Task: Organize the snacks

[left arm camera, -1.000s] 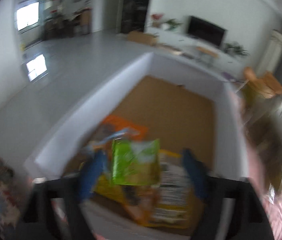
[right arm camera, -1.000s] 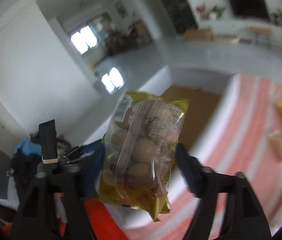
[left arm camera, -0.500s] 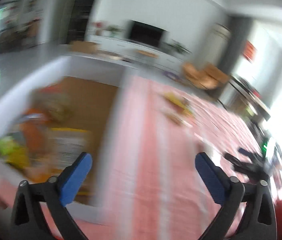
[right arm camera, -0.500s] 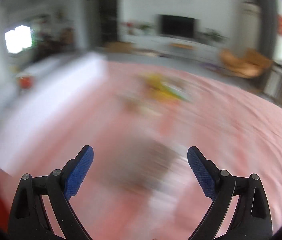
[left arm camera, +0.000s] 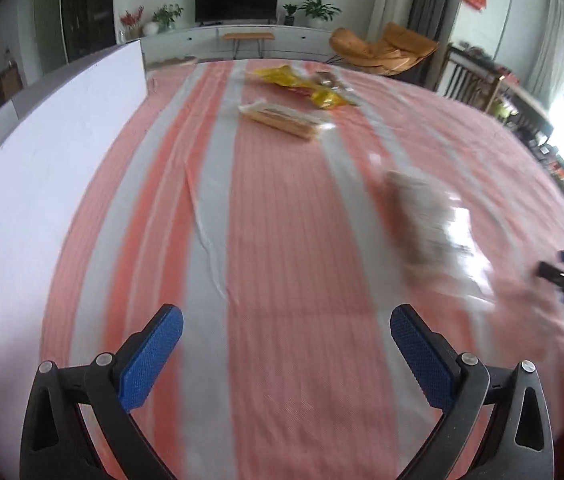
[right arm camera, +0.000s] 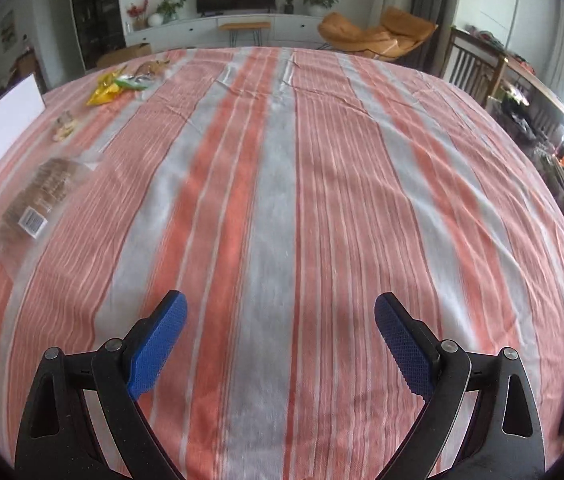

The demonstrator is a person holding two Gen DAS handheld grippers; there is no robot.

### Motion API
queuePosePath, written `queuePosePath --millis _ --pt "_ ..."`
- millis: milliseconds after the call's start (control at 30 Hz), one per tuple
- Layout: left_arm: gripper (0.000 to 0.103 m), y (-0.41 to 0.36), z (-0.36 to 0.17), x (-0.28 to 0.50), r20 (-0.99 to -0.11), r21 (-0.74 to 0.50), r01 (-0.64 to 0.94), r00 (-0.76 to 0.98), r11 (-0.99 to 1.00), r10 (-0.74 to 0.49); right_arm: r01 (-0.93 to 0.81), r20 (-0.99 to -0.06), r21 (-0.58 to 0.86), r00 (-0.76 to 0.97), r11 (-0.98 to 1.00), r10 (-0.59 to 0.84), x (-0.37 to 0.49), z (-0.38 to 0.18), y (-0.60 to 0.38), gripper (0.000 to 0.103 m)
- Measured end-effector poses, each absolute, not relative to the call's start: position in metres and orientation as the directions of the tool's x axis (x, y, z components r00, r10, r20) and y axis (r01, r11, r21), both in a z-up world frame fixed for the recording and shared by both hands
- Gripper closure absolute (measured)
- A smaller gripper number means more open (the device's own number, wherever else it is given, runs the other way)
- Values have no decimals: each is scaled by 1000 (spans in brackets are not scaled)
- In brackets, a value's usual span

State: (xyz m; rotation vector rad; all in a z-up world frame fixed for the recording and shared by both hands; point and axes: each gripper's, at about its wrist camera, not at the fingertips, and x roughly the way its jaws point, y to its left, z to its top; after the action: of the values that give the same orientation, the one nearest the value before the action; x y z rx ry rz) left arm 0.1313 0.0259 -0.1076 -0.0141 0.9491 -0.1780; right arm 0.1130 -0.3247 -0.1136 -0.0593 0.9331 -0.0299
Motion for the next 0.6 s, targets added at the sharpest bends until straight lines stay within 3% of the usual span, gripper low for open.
queuePosePath --millis 600 --pt "0 43 -119 141 -815 -23 116 574 993 -86 7 -804 -15 595 1000 -16 114 -122 -310 0"
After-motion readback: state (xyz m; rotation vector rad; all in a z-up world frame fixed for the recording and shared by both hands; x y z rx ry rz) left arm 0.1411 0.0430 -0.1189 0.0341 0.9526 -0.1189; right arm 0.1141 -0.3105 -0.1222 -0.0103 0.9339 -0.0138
